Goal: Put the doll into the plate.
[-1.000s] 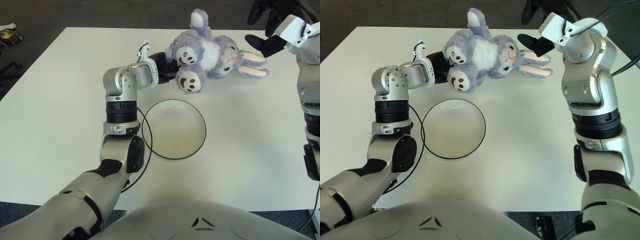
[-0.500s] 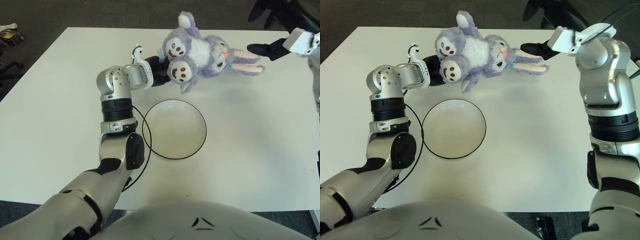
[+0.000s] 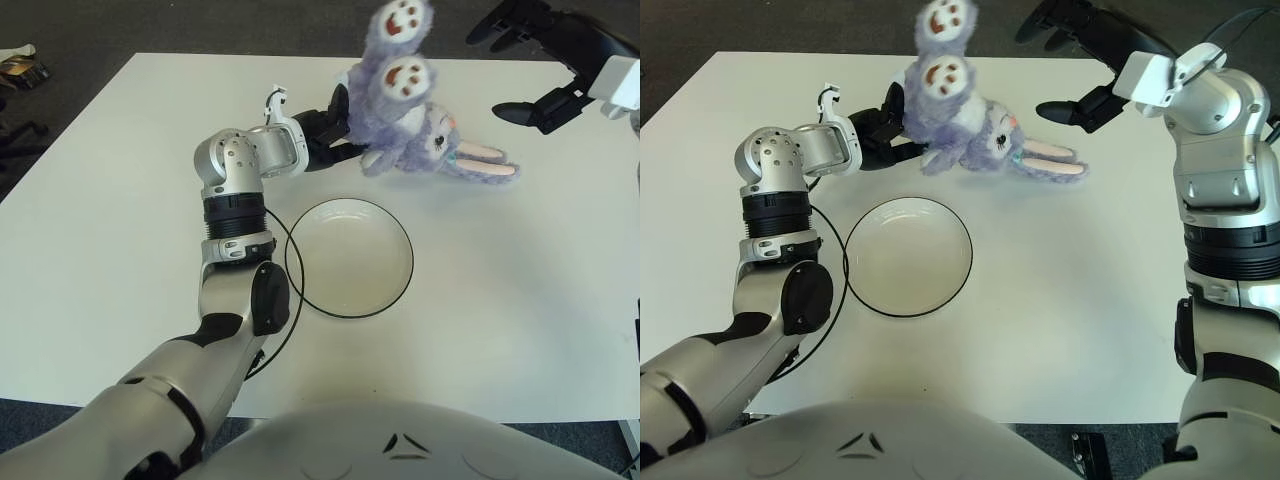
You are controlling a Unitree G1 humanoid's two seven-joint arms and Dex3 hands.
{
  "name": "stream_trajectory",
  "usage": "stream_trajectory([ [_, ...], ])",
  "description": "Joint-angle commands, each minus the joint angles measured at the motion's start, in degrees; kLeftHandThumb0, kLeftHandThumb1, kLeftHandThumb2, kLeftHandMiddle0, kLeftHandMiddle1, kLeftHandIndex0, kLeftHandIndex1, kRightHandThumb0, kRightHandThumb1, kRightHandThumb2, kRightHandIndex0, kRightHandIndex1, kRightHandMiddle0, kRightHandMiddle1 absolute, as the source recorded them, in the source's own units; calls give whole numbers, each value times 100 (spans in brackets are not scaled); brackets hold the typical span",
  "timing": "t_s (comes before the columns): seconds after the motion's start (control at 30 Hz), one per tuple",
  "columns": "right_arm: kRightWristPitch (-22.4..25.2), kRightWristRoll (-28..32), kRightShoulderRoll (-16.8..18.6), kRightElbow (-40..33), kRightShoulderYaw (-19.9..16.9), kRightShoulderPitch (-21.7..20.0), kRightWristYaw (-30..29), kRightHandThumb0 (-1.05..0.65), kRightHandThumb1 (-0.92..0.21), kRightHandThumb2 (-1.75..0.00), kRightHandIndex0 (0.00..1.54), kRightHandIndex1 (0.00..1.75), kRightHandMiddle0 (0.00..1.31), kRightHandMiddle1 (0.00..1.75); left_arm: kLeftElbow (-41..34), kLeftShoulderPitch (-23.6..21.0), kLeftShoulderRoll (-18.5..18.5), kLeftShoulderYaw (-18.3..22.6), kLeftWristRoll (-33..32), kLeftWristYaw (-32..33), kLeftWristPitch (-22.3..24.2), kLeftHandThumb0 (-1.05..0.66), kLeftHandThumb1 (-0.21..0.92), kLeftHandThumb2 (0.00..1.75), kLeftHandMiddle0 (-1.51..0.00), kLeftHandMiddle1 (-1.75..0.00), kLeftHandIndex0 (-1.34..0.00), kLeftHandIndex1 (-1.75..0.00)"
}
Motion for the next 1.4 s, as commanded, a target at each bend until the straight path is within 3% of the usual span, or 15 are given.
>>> stream_trajectory([
  [0.0, -340, -392, -181, 181, 134, 19, -132, -90, -44, -89, 0, 94, 0, 114, 45, -318, -237, -10, -75, 90, -87, 42, 47, 112, -48, -175, 0, -33],
  [0.23, -738, -624, -224, 303, 194, -7, -120, -103, -55, -74, 0, 86, 0, 103, 47, -366, -325, 216, -233, 317, 47, 42, 46, 113, -48, -175, 0, -36],
  [0.5, -1024, -710, -155, 466, 253, 17, -99, -103, -61, -67, 0, 51, 0, 89, 199, -515, -516, 862, -808, 758, 291, 43, 43, 117, -50, -175, 0, -6],
  [0.67, -636, -699, -131, 151, 294, 96, 289, -102, -61, -65, 0, 40, 0, 84, 300, -632, -673, 1361, -1291, 1248, 422, 42, 44, 115, -50, -175, 0, -1],
  [0.87, -564, -919, -80, 166, 313, 226, 136, -101, -61, -65, 0, 40, 0, 83, 378, -663, -667, 1462, -1630, 1602, 494, 42, 44, 116, -50, -175, 0, 0],
  [1.07, -668, -690, 80, 563, 252, 279, -16, -102, -60, -64, 0, 41, 0, 82, 221, -537, -643, 1260, -1852, 1685, 418, 42, 44, 117, -50, -175, 0, 0],
  [1.37, 406, -1060, 143, -325, 379, 369, 466, -101, -53, -68, 0, 55, 0, 87, -231, -195, -247, 192, -1579, 1205, 215, 43, 42, 119, -52, -175, 0, 0],
])
